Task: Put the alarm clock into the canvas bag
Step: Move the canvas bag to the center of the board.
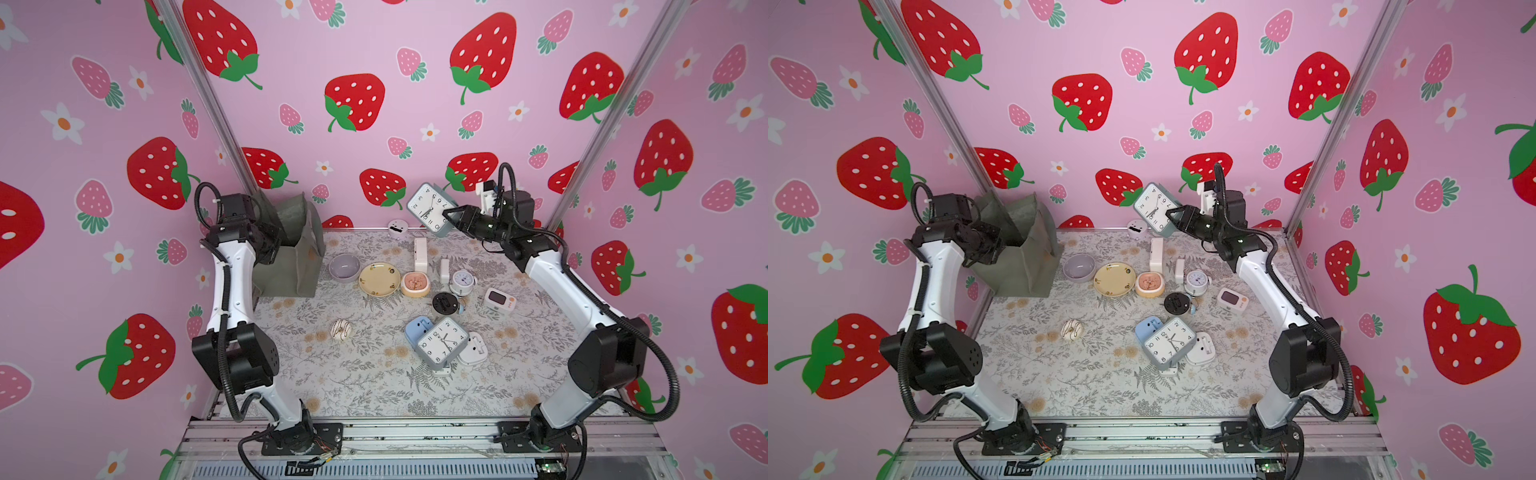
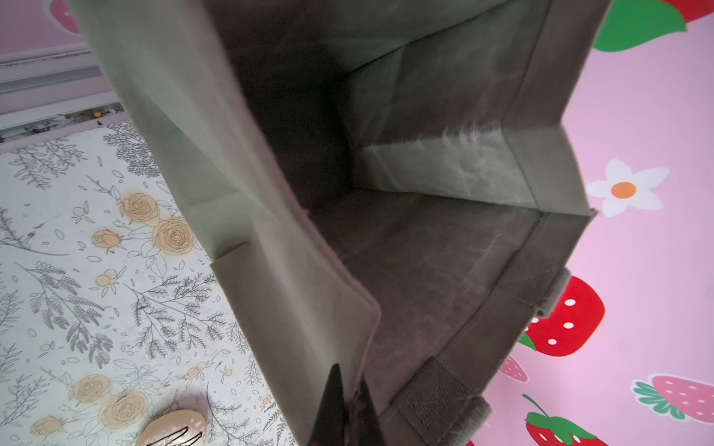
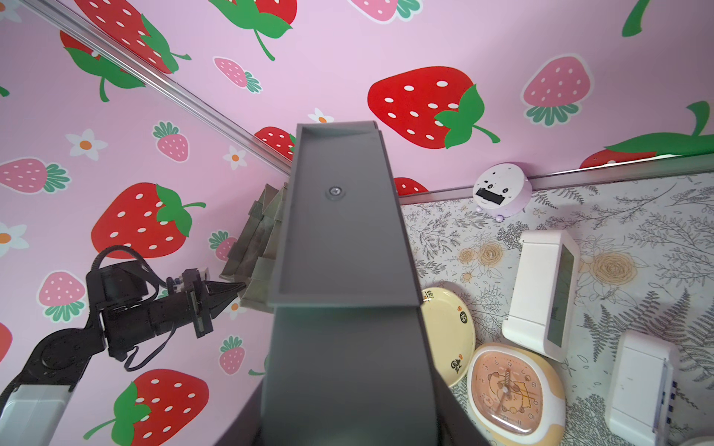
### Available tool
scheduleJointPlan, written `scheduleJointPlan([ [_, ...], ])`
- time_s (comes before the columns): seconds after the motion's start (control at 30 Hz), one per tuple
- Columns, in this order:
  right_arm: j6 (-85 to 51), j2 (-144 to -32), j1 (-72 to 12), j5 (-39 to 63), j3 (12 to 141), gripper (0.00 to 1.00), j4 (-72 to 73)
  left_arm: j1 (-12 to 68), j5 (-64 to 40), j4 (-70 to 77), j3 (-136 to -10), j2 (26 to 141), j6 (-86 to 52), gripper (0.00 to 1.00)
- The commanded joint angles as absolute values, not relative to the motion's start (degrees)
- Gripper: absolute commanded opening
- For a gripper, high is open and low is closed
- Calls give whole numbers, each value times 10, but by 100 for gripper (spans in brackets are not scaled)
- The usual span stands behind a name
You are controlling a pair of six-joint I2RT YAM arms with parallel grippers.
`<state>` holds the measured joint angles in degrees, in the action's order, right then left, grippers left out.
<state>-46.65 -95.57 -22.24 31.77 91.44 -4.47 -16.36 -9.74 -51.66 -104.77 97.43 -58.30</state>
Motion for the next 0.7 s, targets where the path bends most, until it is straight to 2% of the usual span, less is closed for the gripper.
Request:
scheduleJointPlan([
  [0.0,-450,-961,-223,330,963,18,-15,-162,-117,-539,-1029,929,-581,0],
  [0.13,-428,-974,-240,346,997,17,-8,-156,-130,-560,-1001,889,-567,0],
  [0.3,-382,-982,-302,355,1008,17,35,-148,-137,-589,-954,840,-547,0],
  [0.67,-321,-1079,-457,278,1155,16,11,-139,-152,-632,-858,733,-536,0],
])
